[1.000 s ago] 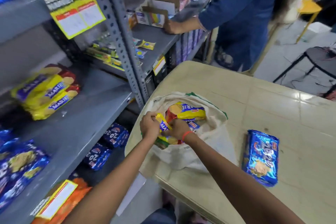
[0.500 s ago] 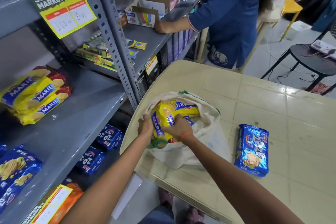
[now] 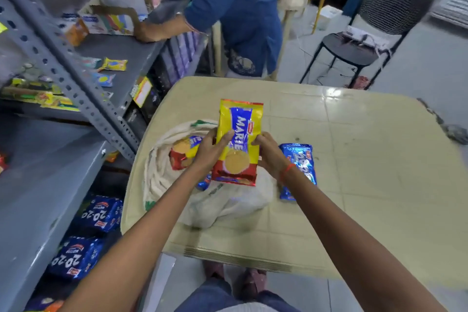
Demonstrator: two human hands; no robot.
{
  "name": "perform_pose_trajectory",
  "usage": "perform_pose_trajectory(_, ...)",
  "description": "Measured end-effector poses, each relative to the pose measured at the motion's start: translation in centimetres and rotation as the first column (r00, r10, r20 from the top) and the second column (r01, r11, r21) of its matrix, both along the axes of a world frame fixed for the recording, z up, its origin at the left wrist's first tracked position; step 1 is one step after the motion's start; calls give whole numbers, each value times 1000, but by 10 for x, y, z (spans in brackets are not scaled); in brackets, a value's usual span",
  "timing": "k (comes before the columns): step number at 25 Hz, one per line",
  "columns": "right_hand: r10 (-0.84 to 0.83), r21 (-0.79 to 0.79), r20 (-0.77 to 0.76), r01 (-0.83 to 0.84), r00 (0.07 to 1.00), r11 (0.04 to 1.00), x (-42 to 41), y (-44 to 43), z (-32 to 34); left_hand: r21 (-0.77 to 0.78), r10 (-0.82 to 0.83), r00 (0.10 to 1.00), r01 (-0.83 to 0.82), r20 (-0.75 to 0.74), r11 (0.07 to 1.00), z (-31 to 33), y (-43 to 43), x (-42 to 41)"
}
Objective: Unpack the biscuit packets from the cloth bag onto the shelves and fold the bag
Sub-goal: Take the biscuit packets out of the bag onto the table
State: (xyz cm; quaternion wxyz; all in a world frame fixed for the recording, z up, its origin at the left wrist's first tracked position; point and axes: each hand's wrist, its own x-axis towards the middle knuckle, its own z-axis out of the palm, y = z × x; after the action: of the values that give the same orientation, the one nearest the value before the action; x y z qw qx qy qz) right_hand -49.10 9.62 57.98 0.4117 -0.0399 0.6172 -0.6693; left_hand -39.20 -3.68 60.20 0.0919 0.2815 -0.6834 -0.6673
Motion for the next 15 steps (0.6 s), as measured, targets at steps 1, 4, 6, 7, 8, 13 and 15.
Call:
perform_pose_trajectory(1, -10, 75, 20, 9, 1000, 997, -5, 22, -5, 19, -98, 994, 97, 54, 995, -2, 16, -5)
perform_pose_trajectory(4, 33, 319, 41, -45, 999, 947, -1, 97, -36, 183, -390, 884, 352, 256, 918, -29, 71, -5)
perform_pose_trajectory(6, 66, 474, 146, -128, 987, 871, 9, 149, -58, 342, -563, 742, 456, 364, 822, -57, 107, 2)
perform_pose_trajectory(7, 97, 533, 216, -200, 972, 822, 15, 172, -65, 413, -638, 658, 492, 401, 767, -72, 122, 8)
perform_pose_trajectory(8, 133, 572, 278, -275, 951, 773, 20, 191, -72, 471, -691, 576, 508, 437, 721, -85, 136, 13)
perform_pose_trajectory(13, 40, 638, 174, -144, 984, 756, 27, 210, -80, 488, -611, 599, 380, 518, 786, -118, 171, 8)
perform_pose_trajectory(15, -63, 619, 78, 2, 995, 785, 22, 199, -77, 401, -522, 670, 345, 528, 849, -118, 172, -6)
